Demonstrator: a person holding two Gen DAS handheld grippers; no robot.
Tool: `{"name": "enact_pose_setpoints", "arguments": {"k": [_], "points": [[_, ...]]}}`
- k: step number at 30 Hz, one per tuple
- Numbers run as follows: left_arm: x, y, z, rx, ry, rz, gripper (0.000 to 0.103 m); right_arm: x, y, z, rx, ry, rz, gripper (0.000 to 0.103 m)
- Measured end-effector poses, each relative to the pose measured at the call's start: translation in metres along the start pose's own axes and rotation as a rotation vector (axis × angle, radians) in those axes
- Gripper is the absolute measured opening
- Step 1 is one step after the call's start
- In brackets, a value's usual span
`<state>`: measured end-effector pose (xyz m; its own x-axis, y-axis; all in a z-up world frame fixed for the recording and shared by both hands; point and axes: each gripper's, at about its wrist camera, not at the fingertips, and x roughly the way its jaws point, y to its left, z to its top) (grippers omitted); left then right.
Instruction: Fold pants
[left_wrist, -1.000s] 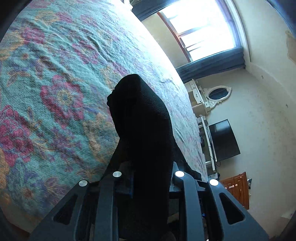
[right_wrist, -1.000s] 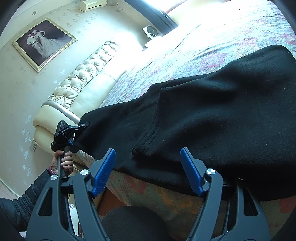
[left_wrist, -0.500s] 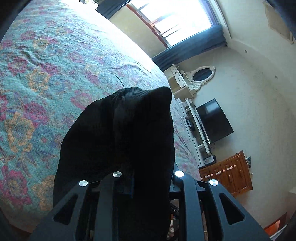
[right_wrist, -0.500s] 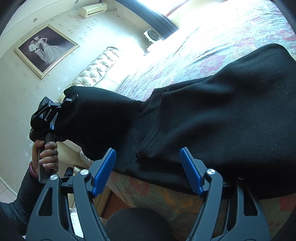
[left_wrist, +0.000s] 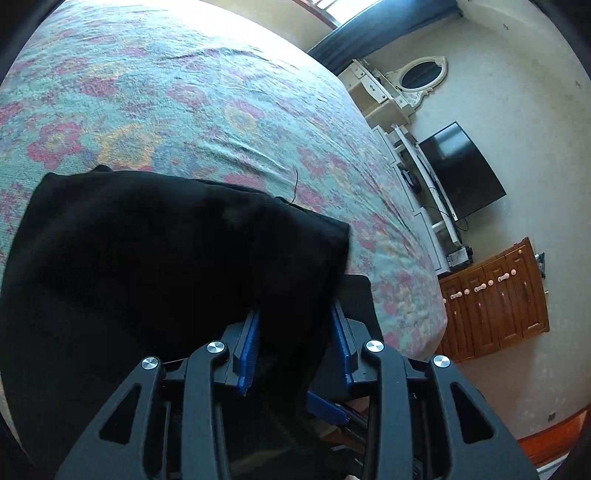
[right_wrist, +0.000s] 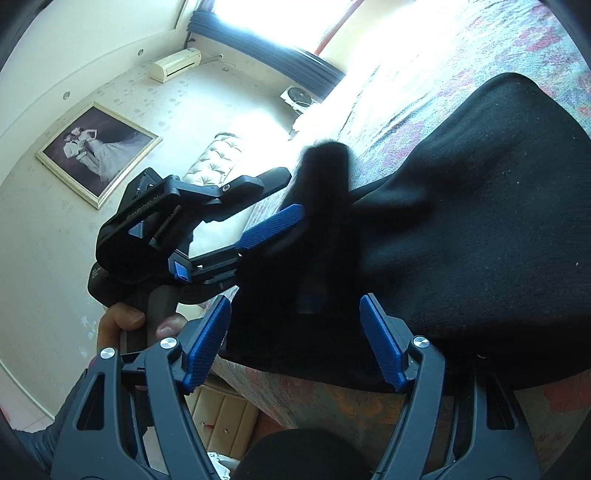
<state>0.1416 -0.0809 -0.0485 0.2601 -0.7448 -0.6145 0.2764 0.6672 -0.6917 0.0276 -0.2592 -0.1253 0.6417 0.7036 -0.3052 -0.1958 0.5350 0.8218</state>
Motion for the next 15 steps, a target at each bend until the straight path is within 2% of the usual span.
{"name": "enact_pose_setpoints", "arguments": {"k": [1, 3, 4, 6, 7, 9, 12, 15], "points": [[0.008, 0.000, -0.001, -0.026, 0.022, -0.053, 0.037, -0.002, -0.002, 0.001, 0.013, -0.008, 0.002, 0.072], [0.011, -0.003, -0.003, -0.068, 0.024, -0.061, 0.040, -0.006, -0.004, 0.000, 0.020, -0.030, -0.004, 0.072], [0.007, -0.004, -0.004, -0.069, 0.002, -0.065, 0.045, -0.009, -0.005, 0.000, 0.019, -0.040, -0.010, 0.072], [-0.012, -0.008, -0.011, -0.042, -0.045, -0.048, 0.061, -0.014, -0.006, 0.001, 0.031, -0.047, -0.032, 0.072], [-0.023, -0.007, -0.014, -0.021, -0.069, -0.014, 0.064, -0.015, -0.007, 0.002, 0.043, -0.038, -0.052, 0.073], [-0.051, -0.003, -0.021, 0.031, -0.118, 0.092, 0.077, -0.017, -0.010, 0.007, 0.062, -0.012, -0.092, 0.073], [-0.097, 0.017, -0.034, 0.083, -0.241, 0.287, 0.084, -0.013, -0.014, 0.013, 0.084, 0.032, -0.118, 0.073], [-0.127, 0.057, -0.046, 0.055, -0.322, 0.407, 0.086, -0.001, -0.013, 0.022, 0.097, 0.066, -0.159, 0.075]]}}
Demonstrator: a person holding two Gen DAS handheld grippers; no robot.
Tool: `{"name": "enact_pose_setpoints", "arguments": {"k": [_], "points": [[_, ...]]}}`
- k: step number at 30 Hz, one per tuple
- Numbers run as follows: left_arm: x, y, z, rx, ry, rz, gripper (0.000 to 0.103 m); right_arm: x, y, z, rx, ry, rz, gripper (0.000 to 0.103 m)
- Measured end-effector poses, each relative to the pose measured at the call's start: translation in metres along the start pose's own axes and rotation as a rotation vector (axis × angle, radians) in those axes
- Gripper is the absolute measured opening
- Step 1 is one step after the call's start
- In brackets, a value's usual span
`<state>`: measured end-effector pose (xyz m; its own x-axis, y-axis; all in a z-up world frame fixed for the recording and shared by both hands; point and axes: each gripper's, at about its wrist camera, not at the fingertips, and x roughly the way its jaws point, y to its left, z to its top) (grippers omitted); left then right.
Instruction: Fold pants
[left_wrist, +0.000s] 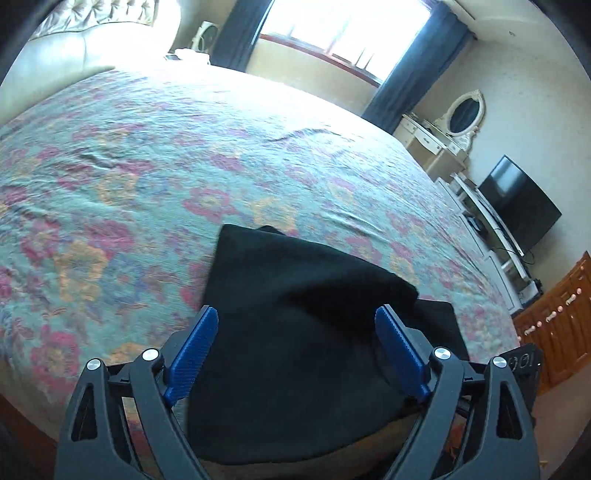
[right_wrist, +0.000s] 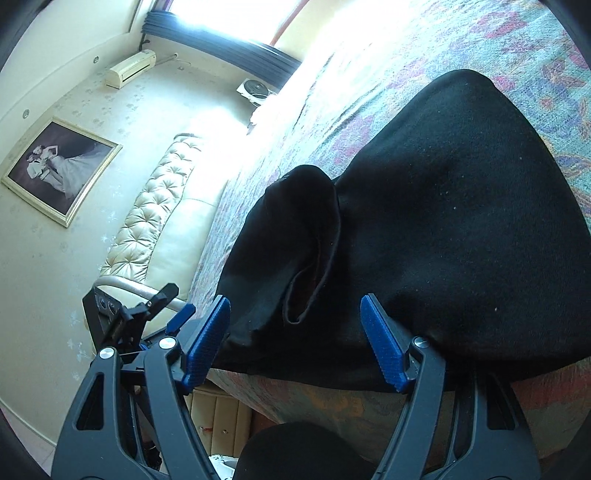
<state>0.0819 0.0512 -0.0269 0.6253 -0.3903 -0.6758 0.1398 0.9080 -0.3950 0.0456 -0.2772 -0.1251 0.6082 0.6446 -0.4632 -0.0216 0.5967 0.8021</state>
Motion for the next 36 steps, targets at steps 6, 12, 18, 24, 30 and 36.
{"name": "enact_pose_setpoints", "arguments": {"k": [6, 12, 18, 24, 30, 36], "points": [[0.014, 0.066, -0.022, -0.164, 0.036, -0.001, 0.086, 0.003, 0.021, 0.008, -0.007, -0.012, -0.048, 0.078], [0.033, 0.065, -0.037, -0.216, 0.079, -0.040, 0.086, -0.003, 0.041, 0.009, 0.041, 0.025, -0.030, 0.078], [0.038, 0.076, -0.037, -0.295, 0.102, -0.101, 0.086, -0.046, 0.040, 0.030, 0.047, -0.058, 0.014, 0.088], [0.035, 0.073, -0.037, -0.274, 0.100, -0.094, 0.086, -0.036, -0.040, 0.022, 0.198, 0.060, -0.088, 0.051], [0.031, 0.065, -0.032, -0.215, 0.066, -0.083, 0.086, -0.041, 0.005, 0.029, 0.116, -0.003, -0.098, 0.089], [0.035, 0.050, -0.033, -0.146, 0.085, -0.105, 0.086, 0.029, 0.013, 0.040, 0.119, 0.151, -0.093, 0.089]]}}
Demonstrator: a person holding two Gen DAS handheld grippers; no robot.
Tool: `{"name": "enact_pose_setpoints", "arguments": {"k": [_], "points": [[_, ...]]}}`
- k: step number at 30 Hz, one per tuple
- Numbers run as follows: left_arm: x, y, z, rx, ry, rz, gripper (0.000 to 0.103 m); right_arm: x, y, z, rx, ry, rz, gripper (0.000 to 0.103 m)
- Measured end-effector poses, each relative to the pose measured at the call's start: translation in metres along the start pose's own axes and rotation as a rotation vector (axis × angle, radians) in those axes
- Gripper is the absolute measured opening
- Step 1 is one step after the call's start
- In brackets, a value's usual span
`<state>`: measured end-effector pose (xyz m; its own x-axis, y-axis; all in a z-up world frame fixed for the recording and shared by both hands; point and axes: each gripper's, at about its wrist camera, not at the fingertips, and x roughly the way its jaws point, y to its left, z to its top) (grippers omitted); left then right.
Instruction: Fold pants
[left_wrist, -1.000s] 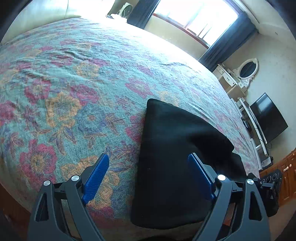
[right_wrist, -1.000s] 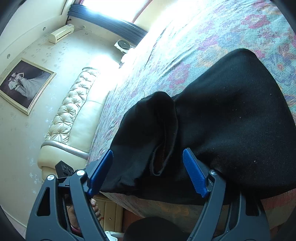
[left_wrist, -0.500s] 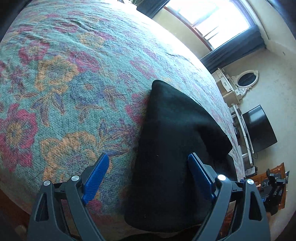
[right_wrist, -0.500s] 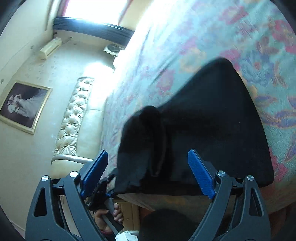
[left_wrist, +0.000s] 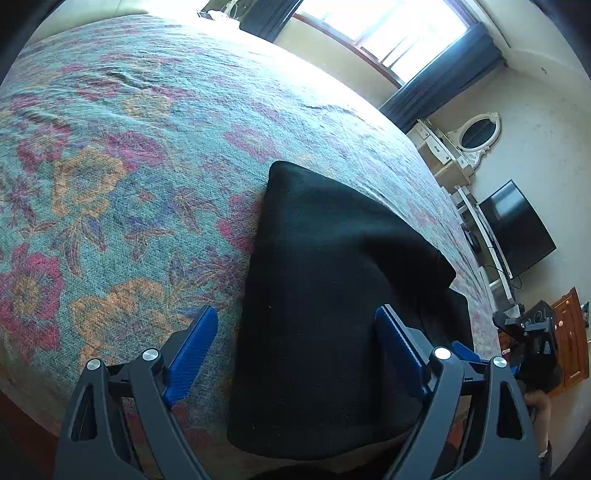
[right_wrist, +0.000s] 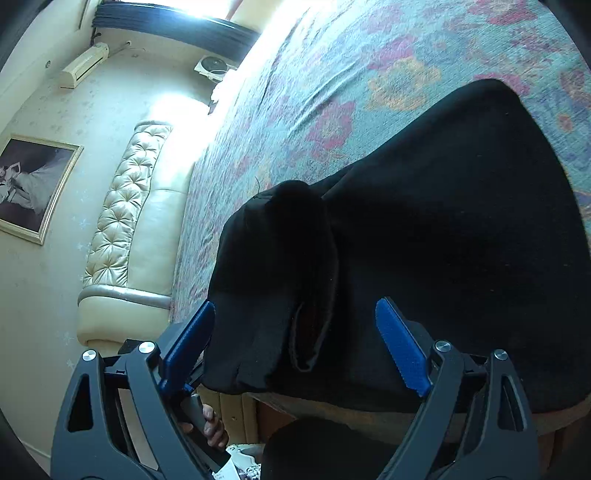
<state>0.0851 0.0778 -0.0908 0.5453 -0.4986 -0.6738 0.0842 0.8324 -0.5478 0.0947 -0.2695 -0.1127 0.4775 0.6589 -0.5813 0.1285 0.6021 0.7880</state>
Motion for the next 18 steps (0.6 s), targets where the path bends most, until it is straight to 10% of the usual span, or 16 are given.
{"name": "enact_pose_setpoints", "arguments": {"k": [6, 8, 10, 18], "points": [[0.003, 0.003, -0.001, -0.017, 0.010, -0.015, 0.086, 0.047, 0.032, -0.007, -0.083, 0.119, -0.014, 0.087], [0.003, 0.003, -0.001, -0.018, 0.009, -0.016, 0.086, 0.056, 0.039, -0.011, -0.122, 0.138, -0.076, 0.068], [0.002, 0.003, 0.000, -0.021, 0.008, -0.016, 0.086, 0.062, 0.042, -0.011, -0.143, 0.145, -0.132, 0.028], [0.000, 0.004, 0.001, -0.025, 0.009, -0.033, 0.086, 0.018, 0.063, -0.007, -0.240, 0.062, -0.080, 0.014]]}}
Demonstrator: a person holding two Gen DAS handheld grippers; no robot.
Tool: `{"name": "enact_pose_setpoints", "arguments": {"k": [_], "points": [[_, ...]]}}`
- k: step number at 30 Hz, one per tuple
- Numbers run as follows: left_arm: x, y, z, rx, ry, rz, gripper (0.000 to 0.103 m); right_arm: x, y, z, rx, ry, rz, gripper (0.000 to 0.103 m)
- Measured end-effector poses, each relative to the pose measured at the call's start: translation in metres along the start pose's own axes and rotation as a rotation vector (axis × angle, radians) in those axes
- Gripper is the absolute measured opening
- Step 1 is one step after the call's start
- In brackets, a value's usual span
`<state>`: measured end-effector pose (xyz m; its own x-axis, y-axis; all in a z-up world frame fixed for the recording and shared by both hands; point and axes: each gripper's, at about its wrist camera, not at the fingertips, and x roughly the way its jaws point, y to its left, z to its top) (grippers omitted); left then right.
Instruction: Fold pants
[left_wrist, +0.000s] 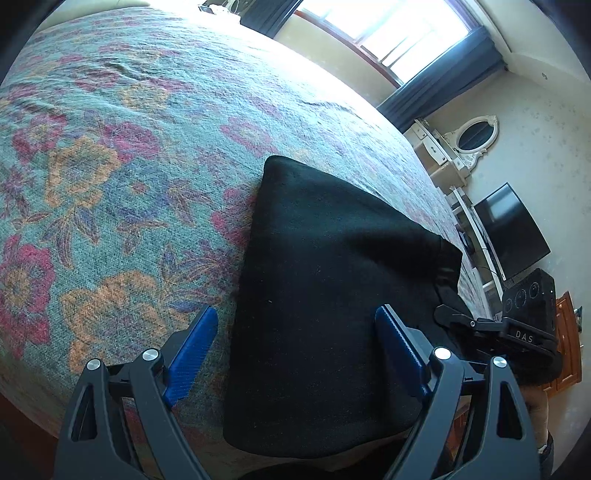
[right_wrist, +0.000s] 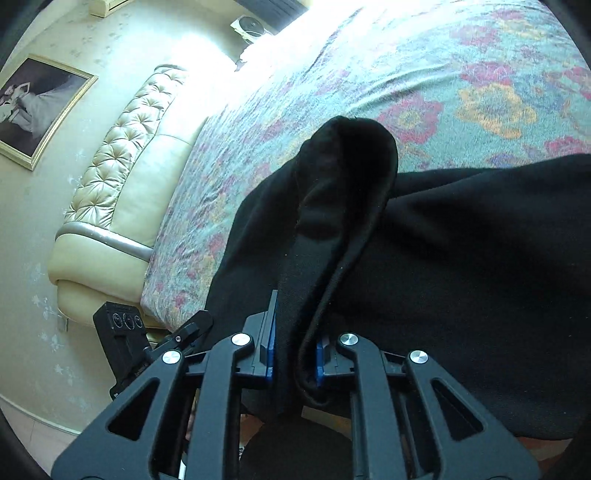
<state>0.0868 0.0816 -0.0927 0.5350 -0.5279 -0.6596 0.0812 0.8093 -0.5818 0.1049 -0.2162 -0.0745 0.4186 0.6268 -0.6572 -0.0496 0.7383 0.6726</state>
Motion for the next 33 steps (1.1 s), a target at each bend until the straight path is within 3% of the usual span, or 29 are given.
{"name": "enact_pose_setpoints", "arguments": {"k": [8, 14, 18, 33], "points": [[0.005, -0.021, -0.004, 0.030, 0.000, -0.055, 0.086, -0.071, -0.023, 0.008, -0.033, -0.081, -0.078, 0.014], [0.027, -0.043, -0.014, 0.084, 0.054, -0.053, 0.086, -0.089, -0.067, 0.009, 0.032, -0.089, -0.132, 0.014], [0.040, -0.050, -0.020, 0.125, 0.085, -0.039, 0.086, -0.085, -0.093, 0.002, 0.093, -0.082, -0.111, 0.014], [0.049, -0.046, -0.022, 0.129, 0.105, -0.042, 0.086, -0.086, -0.140, -0.010, 0.160, -0.084, -0.023, 0.015]]}}
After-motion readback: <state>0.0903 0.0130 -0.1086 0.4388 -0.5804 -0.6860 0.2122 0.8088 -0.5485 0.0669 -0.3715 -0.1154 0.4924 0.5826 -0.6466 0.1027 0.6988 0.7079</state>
